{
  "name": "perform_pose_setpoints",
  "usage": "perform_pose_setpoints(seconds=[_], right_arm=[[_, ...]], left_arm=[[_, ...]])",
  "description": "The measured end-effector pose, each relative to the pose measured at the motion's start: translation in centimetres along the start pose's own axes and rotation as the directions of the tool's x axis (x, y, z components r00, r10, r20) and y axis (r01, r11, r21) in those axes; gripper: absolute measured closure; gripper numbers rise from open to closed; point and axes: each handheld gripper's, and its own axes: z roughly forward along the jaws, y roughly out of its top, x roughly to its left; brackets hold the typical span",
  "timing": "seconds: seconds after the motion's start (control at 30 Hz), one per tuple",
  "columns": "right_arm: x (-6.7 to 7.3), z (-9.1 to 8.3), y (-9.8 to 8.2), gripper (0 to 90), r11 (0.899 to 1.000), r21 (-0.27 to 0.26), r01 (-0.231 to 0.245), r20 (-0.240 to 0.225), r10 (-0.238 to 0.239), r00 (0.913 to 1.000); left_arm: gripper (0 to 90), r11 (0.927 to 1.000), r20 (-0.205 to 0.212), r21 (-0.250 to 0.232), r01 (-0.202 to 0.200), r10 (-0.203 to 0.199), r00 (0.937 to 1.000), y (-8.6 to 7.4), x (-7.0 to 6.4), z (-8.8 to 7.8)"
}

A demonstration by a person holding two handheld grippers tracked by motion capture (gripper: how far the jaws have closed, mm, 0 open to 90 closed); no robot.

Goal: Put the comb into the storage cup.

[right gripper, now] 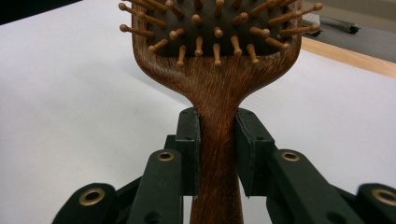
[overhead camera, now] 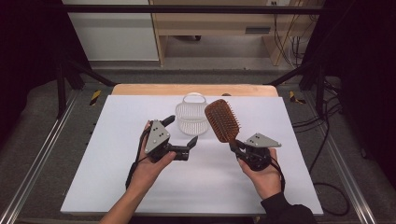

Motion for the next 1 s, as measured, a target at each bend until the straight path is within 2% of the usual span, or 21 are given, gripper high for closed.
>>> perform_pose_setpoints(seconds=[0.2,0.27,0.47,0.53,0.57,0.6,0.73,0.8,0.83,0.9,0.93,1.0], right_arm=[[0.4,0.0,0.1,73.1,1.0,-0.015,0.011,-0.001,-0.011,0.9999],[0.4,0.0,0.2,73.1,1.0,-0.024,0.014,0.0,-0.014,0.9999],[0.7,0.0,0.3,73.1,0.999,-0.029,0.022,-0.008,-0.023,0.9997],[1.0,0.0,0.3,73.1,0.999,-0.035,0.031,-0.023,-0.032,0.9992],[1.1,0.0,0.3,73.1,0.999,-0.036,0.033,-0.025,-0.034,0.9991],[1.2,0.0,0.4,73.1,0.999,-0.039,0.036,-0.029,-0.037,0.9989],[1.8,0.2,0.6,73.1,0.998,-0.043,0.05,-0.036,-0.051,0.998],[2.0,0.2,0.6,73.1,0.998,-0.049,0.047,-0.03,-0.049,0.9984],[2.0,0.2,0.5,73.1,0.998,-0.051,0.047,-0.025,-0.049,0.9985],[2.0,0.2,0.4,73.1,0.998,-0.05,0.044,-0.022,-0.045,0.9987],[2.0,0.3,0.2,73.1,0.998,-0.05,0.045,-0.02,-0.046,0.9987],[2.0,0.2,0.2,73.1,0.997,-0.057,0.053,-0.027,-0.055,0.9981]], left_arm=[[1.6,0.9997,0.015,-0.013,0.02,-0.02,0.9997,0.5,-0.1,0.4],[1.6,0.9999,0.005,-0.011,0.007,-0.007,1.0,0.4,-0.2,0.5],[1.7,0.9998,0.002,-0.005,0.017,-0.017,0.9999,0.2,-0.3,1.0],[1.7,0.9986,0.007,-0.021,0.048,-0.048,0.9988,0.2,-0.3,1.2],[1.8,0.9986,0.007,-0.021,0.048,-0.048,0.9988,0.2,-0.3,1.2],[1.8,0.9971,0.012,-0.029,0.07,-0.07,0.9975,0.2,-0.2,1.3],[1.9,0.9972,0.021,-0.021,0.071,-0.071,0.9973,0.0,-0.3,1.4],[2.1,0.9977,0.017,-0.027,0.063,-0.062,0.9979,0.0,-0.3,1.3],[2.1,0.9975,0.015,-0.045,0.054,-0.054,0.9984,0.2,-0.4,1.0],[2.2,0.9959,0.02,-0.057,0.07,-0.069,0.9974,0.2,-0.3,1.0],[2.2,0.9936,0.037,-0.063,0.094,-0.091,0.9951,0.4,-0.3,1.0],[2.2,0.9951,0.04,-0.049,0.086,-0.084,0.9957,0.4,-0.4,1.2]])
